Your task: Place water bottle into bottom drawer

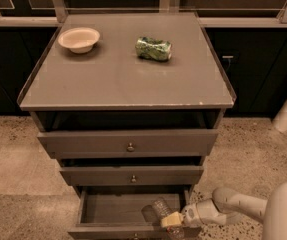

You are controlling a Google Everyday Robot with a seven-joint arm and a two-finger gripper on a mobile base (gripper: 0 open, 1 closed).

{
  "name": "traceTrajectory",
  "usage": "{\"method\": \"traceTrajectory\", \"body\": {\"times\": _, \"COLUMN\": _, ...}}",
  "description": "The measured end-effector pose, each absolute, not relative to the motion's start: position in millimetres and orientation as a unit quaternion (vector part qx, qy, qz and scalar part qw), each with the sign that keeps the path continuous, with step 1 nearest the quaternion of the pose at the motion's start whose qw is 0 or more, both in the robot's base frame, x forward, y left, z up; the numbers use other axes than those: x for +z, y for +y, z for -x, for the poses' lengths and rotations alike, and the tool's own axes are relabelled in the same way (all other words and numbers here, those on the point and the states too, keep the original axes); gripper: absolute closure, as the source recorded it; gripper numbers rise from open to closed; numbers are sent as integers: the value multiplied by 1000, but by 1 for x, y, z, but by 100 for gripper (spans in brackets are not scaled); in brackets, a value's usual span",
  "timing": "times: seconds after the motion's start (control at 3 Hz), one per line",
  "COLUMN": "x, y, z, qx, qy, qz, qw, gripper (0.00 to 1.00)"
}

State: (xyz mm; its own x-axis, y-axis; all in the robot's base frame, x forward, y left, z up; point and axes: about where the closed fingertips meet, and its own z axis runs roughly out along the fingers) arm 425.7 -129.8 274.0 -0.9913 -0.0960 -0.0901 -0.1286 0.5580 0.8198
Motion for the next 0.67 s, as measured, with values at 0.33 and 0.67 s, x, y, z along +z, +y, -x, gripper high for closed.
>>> {"method": "traceTrajectory", "body": {"times": 0.33, "x": 268, "y": -128, "z": -425, "qx": 468, "qy": 882, "qz": 61, "qw": 16, "gripper": 100}}
{"method": "traceTrajectory", "body": {"times": 0.67, "x": 261, "y": -128, "z": -431, "qx": 467, "qy": 883, "qz": 52, "qw": 19, "gripper": 100}}
